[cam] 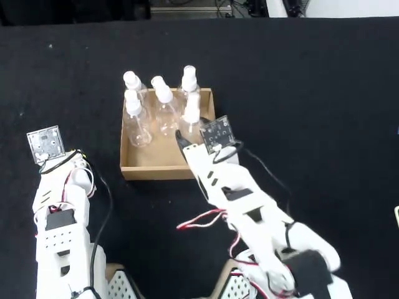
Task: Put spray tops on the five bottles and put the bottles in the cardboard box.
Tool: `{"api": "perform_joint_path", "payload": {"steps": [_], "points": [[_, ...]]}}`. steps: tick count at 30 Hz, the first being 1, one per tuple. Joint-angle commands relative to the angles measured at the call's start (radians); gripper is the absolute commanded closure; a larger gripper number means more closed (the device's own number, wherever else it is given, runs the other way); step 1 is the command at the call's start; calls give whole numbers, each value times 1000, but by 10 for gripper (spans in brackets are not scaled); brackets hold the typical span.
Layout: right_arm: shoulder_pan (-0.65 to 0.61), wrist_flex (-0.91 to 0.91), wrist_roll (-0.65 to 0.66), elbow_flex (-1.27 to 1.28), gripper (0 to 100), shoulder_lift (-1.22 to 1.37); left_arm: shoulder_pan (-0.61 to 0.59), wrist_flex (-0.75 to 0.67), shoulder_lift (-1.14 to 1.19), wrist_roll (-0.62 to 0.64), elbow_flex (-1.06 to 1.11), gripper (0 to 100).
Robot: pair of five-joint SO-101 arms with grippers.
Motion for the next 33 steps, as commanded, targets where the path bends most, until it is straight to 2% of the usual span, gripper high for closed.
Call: {"api": "perform_joint_path", "payload": {"steps": [1,6,18,23,33], "points": [[-9,-75,8,-56,964,28,-4,-23,-20,2,-15,970],[-11,-169,9,-4,962,36,-2,-23,-20,2,-15,970],[-15,-149,9,5,960,38,-4,-23,-20,2,-13,970],[-17,-97,8,1,868,38,-7,-23,-20,2,-13,970],[-17,-97,5,2,876,38,-8,-23,-20,2,-13,970]]}}
